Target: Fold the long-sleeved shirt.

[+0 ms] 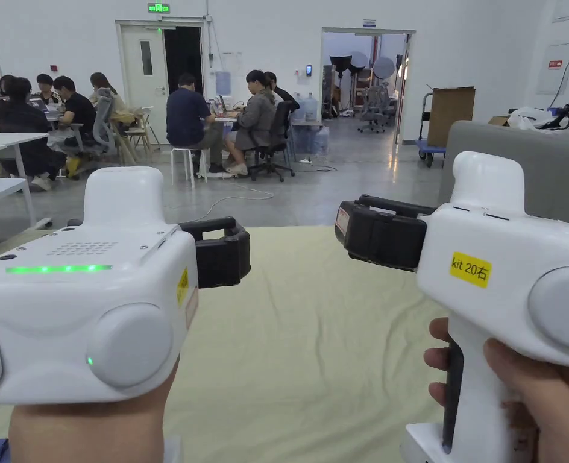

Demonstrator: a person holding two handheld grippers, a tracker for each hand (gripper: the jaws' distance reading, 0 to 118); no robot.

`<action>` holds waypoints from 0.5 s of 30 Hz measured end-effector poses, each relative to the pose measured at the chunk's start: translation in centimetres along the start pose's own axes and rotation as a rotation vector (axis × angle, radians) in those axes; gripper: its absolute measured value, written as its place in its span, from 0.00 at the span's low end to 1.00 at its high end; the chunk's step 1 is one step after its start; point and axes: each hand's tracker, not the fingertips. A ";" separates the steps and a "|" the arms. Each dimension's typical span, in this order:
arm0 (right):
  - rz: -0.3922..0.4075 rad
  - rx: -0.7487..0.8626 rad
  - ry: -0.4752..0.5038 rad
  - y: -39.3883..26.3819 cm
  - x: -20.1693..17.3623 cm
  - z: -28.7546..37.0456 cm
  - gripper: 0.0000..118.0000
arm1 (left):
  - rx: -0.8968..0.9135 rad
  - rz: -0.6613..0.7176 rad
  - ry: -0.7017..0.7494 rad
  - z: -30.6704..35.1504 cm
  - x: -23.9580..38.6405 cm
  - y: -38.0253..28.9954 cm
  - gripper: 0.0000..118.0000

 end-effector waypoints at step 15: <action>0.123 -0.015 -0.107 -0.1 -1.7 1.4 1.00 | 0.003 0.008 -0.041 1.2 0.0 0.8 1.00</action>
